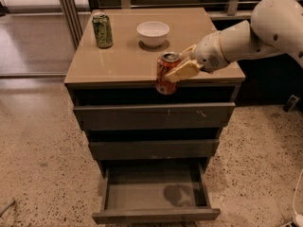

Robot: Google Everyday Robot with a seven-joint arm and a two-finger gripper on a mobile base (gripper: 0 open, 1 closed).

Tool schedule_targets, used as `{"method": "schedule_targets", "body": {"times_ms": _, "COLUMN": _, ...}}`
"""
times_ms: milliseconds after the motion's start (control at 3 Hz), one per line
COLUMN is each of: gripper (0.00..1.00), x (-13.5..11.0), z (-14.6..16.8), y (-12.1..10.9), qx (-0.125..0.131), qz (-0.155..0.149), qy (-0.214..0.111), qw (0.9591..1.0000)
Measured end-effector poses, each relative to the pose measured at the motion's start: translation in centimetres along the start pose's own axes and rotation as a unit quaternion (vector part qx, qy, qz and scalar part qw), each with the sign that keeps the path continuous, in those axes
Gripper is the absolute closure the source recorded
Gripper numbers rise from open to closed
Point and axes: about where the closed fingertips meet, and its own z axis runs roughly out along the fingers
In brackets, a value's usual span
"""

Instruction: Pick coke can from bottom drawer and place on counter

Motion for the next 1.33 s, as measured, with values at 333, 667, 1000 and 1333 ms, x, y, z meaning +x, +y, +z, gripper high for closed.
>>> {"method": "schedule_targets", "body": {"times_ms": 333, "gripper": 1.00, "x": -1.8, "z": 0.3, "y": -3.3, "qx": 0.022, "qz": 0.007, "qy": 0.013, "qw": 0.9997}}
{"method": "schedule_targets", "body": {"times_ms": 667, "gripper": 1.00, "x": -3.1, "z": 0.8, "y": -6.2, "qx": 0.036, "qz": 0.009, "qy": 0.020, "qw": 0.9991}}
{"method": "schedule_targets", "body": {"times_ms": 1000, "gripper": 1.00, "x": -3.5, "z": 1.3, "y": -8.3, "qx": 0.047, "qz": 0.011, "qy": 0.021, "qw": 0.9986}}
{"method": "schedule_targets", "body": {"times_ms": 1333, "gripper": 1.00, "x": -3.2, "z": 1.9, "y": -9.7, "qx": 0.050, "qz": 0.019, "qy": 0.022, "qw": 0.9983}}
